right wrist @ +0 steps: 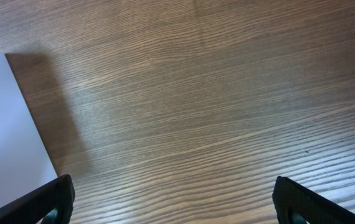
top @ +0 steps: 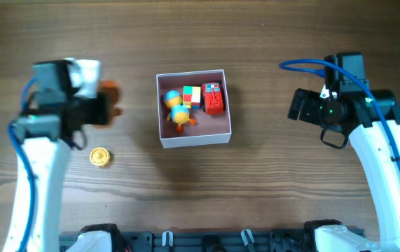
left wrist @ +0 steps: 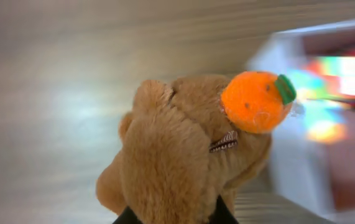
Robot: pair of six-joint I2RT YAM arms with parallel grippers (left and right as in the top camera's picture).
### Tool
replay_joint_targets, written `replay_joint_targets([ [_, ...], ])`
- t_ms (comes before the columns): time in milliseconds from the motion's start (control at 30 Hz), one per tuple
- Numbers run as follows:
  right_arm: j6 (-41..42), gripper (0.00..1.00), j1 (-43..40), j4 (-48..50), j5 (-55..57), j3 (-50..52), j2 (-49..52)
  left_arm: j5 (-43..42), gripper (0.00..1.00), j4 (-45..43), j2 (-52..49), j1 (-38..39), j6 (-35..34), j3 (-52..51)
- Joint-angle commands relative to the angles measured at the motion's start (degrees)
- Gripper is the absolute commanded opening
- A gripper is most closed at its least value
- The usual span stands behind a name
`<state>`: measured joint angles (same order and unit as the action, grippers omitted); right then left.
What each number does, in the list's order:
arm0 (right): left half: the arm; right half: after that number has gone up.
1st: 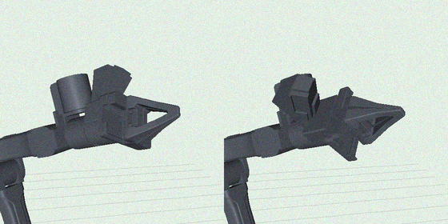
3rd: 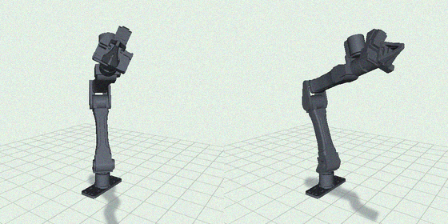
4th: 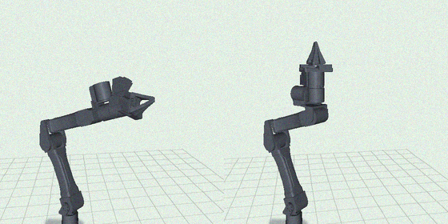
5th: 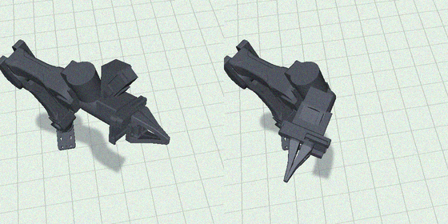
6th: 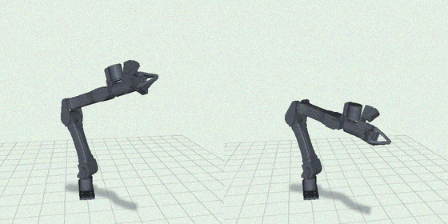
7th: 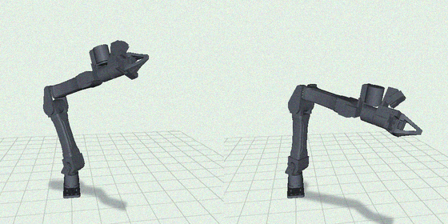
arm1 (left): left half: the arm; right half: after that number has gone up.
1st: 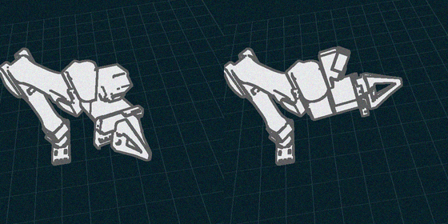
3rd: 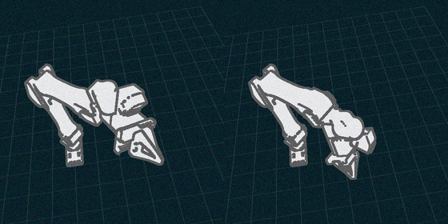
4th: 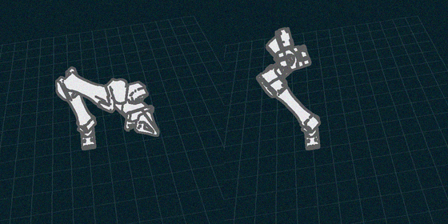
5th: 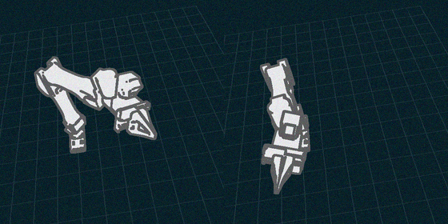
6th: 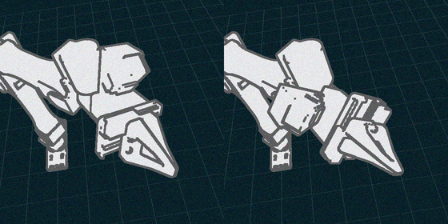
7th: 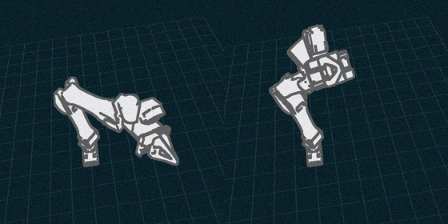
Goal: Pack container
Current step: 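Carry the bear into the box and release it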
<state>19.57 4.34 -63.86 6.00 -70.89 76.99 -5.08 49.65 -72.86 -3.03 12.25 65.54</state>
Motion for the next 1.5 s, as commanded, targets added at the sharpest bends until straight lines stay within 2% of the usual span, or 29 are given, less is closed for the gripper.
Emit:
replay_joint_targets([
  [0,-0.5,1.0,-0.1,0.9,-0.5,1.7,0.4,-1.9,0.04,-1.4,3.0,12.6,-0.7,0.7],
  [100,0.0,1.0,-0.1,1.9,-0.5,3.3,0.4,-1.9,0.04,-4.3,1.9,21.3,-0.1,0.7],
  [233,-0.1,1.0,-0.1,2.6,-0.5,3.9,0.4,-1.1,0.04,-9.1,-4.0,29.6,5.6,0.7],
  [500,-0.1,1.0,-0.1,2.6,-0.5,3.9,0.4,-0.4,0.04,-12.1,-18.7,31.4,5.6,0.7],
  [633,-0.1,1.0,-0.1,2.7,-0.5,3.9,0.4,-0.4,0.05,-12.0,-22.1,31.4,5.6,0.7],
  [667,-0.1,1.0,-0.1,2.8,-0.5,3.9,0.4,-0.4,0.16,-11.7,-22.5,31.4,5.6,0.7],
  [733,-0.1,1.0,-0.1,2.8,-0.5,3.9,0.4,-0.4,0.46,-11.0,-22.6,31.4,5.5,0.7],
  [767,-0.1,1.0,-0.1,2.8,-0.5,3.9,0.4,-0.4,0.86,-10.7,-22.5,31.4,5.5,0.7],
  [800,-0.1,1.0,-0.1,2.8,-0.5,3.9,0.4,-0.4,1.0,-10.6,-22.4,31.4,5.5,0.7],
  [967,-0.1,1.0,-0.1,2.8,-0.5,3.9,0.4,-0.4,1.0,-10.7,-20.7,31.4,5.5,0.9],
  [1200,-0.1,1.0,-0.1,2.8,-0.5,3.9,0.4,2.8,1.0,-10.7,-9.9,31.4,4.7,2.0],
  [1333,-0.1,1.0,-0.1,3.1,-0.5,3.9,0.4,4.5,1.0,-8.7,-5.0,31.4,-2.9,2.0],
  [1467,-0.1,1.0,-0.1,3.2,-0.5,3.9,0.4,4.5,1.0,-3.0,-7.7,31.7,-10.7,2.0],
])
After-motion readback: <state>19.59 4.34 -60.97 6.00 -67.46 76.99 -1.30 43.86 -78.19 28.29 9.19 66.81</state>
